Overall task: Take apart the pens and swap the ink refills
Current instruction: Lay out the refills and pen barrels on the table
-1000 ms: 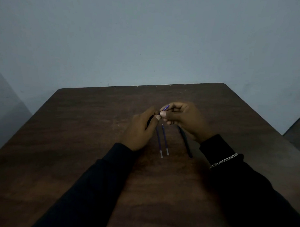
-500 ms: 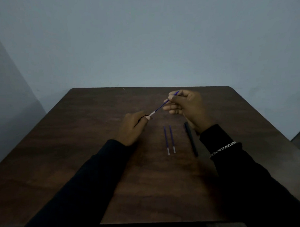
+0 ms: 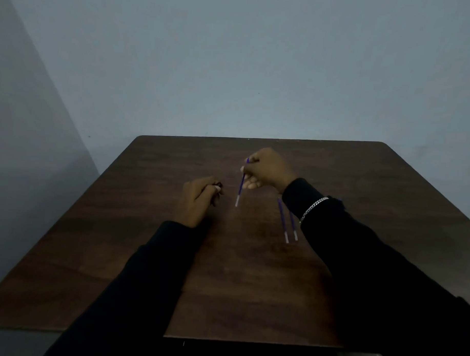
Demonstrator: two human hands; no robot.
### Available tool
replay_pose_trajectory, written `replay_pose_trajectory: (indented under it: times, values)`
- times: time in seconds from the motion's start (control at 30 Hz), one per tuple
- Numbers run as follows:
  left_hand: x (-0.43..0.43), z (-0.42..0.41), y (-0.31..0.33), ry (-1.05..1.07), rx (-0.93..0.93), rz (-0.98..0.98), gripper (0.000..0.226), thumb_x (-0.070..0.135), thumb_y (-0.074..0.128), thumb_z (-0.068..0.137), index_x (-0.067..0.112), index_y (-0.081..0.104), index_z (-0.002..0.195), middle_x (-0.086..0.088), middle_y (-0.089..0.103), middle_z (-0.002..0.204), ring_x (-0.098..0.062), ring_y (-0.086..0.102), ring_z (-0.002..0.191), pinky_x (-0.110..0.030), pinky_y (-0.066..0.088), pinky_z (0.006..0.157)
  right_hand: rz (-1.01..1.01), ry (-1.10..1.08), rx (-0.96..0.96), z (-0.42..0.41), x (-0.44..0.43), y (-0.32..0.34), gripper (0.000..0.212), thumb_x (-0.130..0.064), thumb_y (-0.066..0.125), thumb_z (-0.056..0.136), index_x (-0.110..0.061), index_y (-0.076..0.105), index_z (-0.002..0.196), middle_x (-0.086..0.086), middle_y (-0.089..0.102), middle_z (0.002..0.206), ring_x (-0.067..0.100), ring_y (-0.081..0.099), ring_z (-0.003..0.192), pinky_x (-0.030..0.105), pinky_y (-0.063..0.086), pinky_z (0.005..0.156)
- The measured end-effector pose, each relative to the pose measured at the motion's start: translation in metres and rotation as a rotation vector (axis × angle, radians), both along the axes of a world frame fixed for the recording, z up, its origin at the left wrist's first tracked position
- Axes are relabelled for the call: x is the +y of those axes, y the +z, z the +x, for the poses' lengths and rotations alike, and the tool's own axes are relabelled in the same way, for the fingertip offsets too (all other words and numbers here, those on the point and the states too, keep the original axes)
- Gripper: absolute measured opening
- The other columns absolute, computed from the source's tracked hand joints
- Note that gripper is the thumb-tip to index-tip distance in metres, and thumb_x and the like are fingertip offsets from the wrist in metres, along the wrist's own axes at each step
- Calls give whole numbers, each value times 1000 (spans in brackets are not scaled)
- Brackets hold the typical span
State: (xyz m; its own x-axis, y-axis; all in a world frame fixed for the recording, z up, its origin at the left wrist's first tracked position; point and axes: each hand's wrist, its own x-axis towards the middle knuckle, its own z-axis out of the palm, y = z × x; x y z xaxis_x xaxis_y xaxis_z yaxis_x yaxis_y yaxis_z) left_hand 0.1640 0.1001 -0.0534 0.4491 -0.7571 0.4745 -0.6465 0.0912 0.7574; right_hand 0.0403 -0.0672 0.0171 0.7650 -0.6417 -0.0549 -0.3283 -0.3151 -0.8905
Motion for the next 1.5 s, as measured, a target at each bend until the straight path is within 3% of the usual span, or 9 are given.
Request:
replay_pose_trajectory:
  times: [0.17, 0.27, 0.33, 0.43, 0.8, 0.97, 1.17, 1.33, 1.5]
  values:
    - [-3, 7, -5, -1, 93, -60, 34, 19, 46, 92, 8, 70, 71, 5, 62, 57, -1, 52, 49, -13, 34, 49, -135, -8, 201, 25, 4, -21, 15, 0, 77, 88, 15, 72, 89, 27, 75, 76, 28, 76, 61, 41, 66, 63]
    - [-3, 7, -6, -17, 120, -75, 36, 26, 45, 91, 7, 70, 73, 5, 62, 57, 1, 50, 48, -12, 34, 48, -200, -37, 266, 35, 7, -28, 20, -2, 81, 83, 7, 69, 95, 22, 73, 84, 26, 77, 65, 42, 66, 64]
    - [-4, 7, -6, -28, 129, -81, 38, 29, 44, 91, 7, 70, 74, 5, 62, 57, 0, 50, 48, -13, 35, 48, -242, -58, 288, 39, 10, -30, 19, -4, 82, 81, 3, 68, 91, 21, 73, 88, 23, 76, 63, 38, 66, 58]
    - [-4, 8, -4, -33, 151, -88, 36, 30, 44, 90, 10, 70, 74, 4, 61, 57, 0, 49, 48, -14, 34, 48, -254, -95, 286, 44, 10, -33, 24, -1, 81, 82, -5, 58, 78, 19, 70, 81, 10, 64, 34, 22, 50, 34]
    - [-5, 7, -3, -21, 142, -95, 42, 31, 44, 91, 1, 69, 75, 4, 62, 58, -1, 49, 49, -14, 34, 49, -212, -111, 284, 46, 11, -38, 22, -5, 82, 86, -1, 65, 72, 13, 70, 61, 9, 62, 33, 19, 49, 35]
    - [-3, 3, -1, -18, 174, -56, 33, 19, 44, 92, 4, 69, 76, 3, 61, 57, -2, 47, 49, -16, 34, 48, -176, -116, 267, 46, 10, -40, 16, -5, 83, 84, 5, 71, 84, 19, 73, 71, 14, 67, 39, 24, 54, 39]
    - [1, -4, 6, -14, 178, -43, 37, 16, 44, 92, -8, 67, 78, -6, 59, 60, -2, 47, 49, -17, 34, 50, -115, -107, 216, 38, 11, -38, 19, -10, 82, 87, 4, 69, 90, 20, 74, 78, 14, 69, 45, 25, 56, 45]
    - [3, -8, 8, -6, 201, -32, 35, 14, 43, 92, -4, 70, 80, -10, 61, 61, -4, 47, 49, -18, 35, 49, -63, -89, 144, 23, 15, -29, 26, -12, 82, 88, -1, 68, 70, 13, 70, 62, 15, 69, 48, 26, 59, 50]
    - [1, -9, 6, -3, 214, -21, 34, 17, 43, 92, 4, 71, 78, -5, 61, 60, -5, 48, 50, -19, 36, 49, -114, -76, 36, -3, 18, -12, 28, -17, 81, 89, 6, 73, 76, 21, 76, 74, 27, 76, 68, 34, 65, 66]
